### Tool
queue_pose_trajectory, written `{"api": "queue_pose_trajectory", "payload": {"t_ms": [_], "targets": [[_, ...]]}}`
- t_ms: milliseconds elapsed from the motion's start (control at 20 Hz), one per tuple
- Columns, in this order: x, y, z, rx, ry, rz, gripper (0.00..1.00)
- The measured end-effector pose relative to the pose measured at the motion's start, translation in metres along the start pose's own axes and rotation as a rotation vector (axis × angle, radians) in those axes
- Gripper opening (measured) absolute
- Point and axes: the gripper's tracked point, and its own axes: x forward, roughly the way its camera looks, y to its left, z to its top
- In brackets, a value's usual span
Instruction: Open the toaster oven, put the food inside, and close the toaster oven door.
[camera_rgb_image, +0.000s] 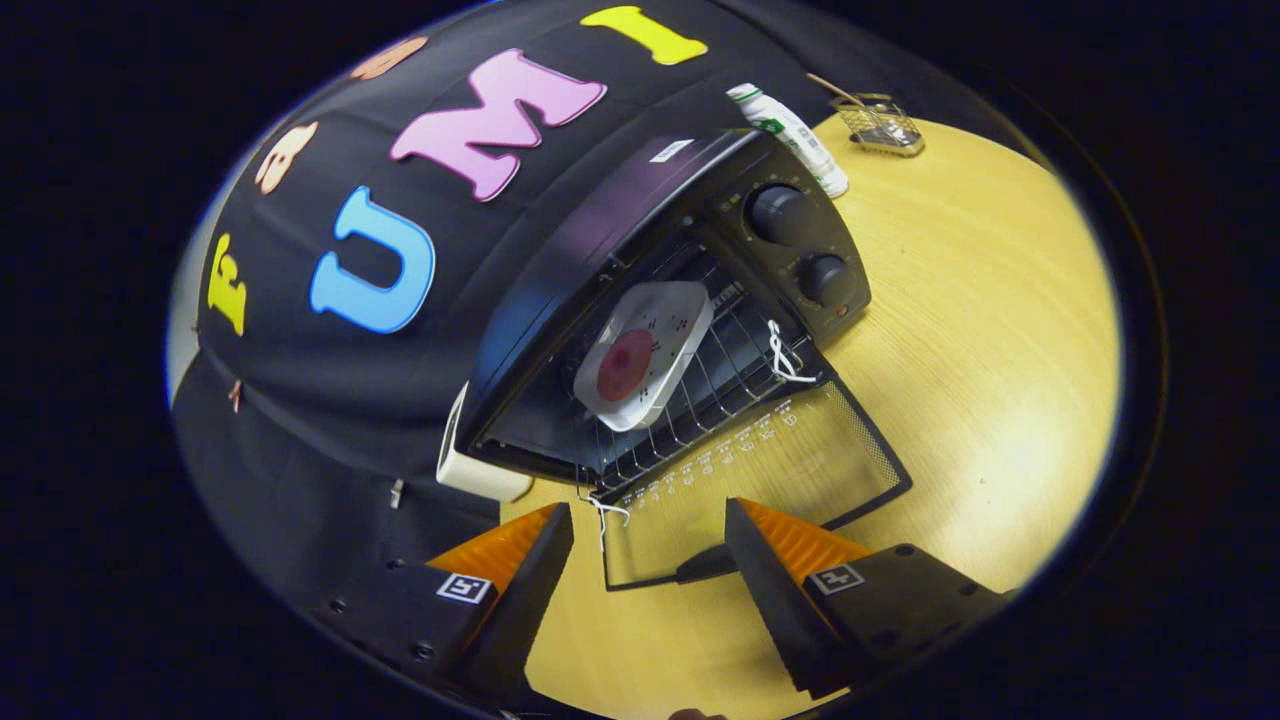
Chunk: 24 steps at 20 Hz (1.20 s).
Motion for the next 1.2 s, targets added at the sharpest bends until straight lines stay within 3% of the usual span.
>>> {"api": "queue_pose_trajectory", "payload": {"t_ms": [400, 550, 750, 1200], "targets": [[-0.015, -0.009, -0.023, -0.482, 0.016, -0.110, 0.99], [-0.016, -0.022, -0.036, -0.609, 0.031, -0.157, 0.99], [-0.011, -0.054, -0.045, -0.689, 0.070, -0.295, 0.99], [0.012, -0.091, -0.090, -0.757, 0.235, -0.409, 1.00]]}}
